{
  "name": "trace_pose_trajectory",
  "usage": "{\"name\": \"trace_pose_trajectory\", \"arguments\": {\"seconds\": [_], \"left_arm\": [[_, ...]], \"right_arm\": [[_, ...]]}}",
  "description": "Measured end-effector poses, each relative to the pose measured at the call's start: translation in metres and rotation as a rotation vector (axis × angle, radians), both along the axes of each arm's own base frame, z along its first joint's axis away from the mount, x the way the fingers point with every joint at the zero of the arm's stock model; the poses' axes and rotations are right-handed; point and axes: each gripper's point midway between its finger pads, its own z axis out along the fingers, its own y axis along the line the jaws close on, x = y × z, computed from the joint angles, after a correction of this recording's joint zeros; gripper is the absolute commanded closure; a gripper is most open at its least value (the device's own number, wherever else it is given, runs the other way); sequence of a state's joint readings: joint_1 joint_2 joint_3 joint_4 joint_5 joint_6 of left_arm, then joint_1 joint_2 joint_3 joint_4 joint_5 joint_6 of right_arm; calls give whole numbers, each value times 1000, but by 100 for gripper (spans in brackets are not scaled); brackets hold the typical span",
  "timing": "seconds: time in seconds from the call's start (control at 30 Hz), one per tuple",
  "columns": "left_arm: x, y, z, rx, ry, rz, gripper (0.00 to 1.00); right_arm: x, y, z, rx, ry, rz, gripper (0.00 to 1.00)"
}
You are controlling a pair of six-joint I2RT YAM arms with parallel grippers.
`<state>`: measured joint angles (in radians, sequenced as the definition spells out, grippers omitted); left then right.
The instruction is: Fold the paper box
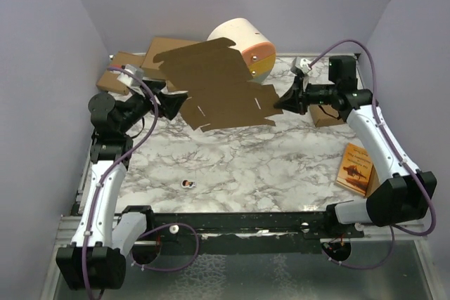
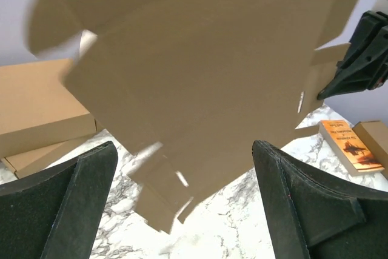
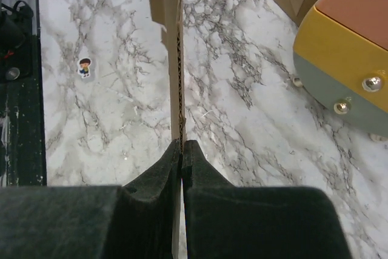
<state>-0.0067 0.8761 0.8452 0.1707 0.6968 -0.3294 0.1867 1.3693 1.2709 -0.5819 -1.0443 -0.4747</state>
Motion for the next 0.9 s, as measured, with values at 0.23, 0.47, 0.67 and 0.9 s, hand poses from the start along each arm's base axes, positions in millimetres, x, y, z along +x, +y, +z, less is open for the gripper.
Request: {"name": "trace_pose_trajectory", "arguments": {"seconds": [0.23,0.47,0.67,0.9], "left_arm": [[10,17,21,-84,-15,-41,3],[11,27,44,-246,-89,-169,3],[25,22,46,-382,-26,-349,3],[17,11,58,-386,-28,-438,4]], "right_arm": [[-1,-14,23,-34,-76,20,99],[9,-31,50,-41,-108,9,99],[5,-30,61,-18,-90,42,99],[1,-26,63,8,-47,71,99]]}}
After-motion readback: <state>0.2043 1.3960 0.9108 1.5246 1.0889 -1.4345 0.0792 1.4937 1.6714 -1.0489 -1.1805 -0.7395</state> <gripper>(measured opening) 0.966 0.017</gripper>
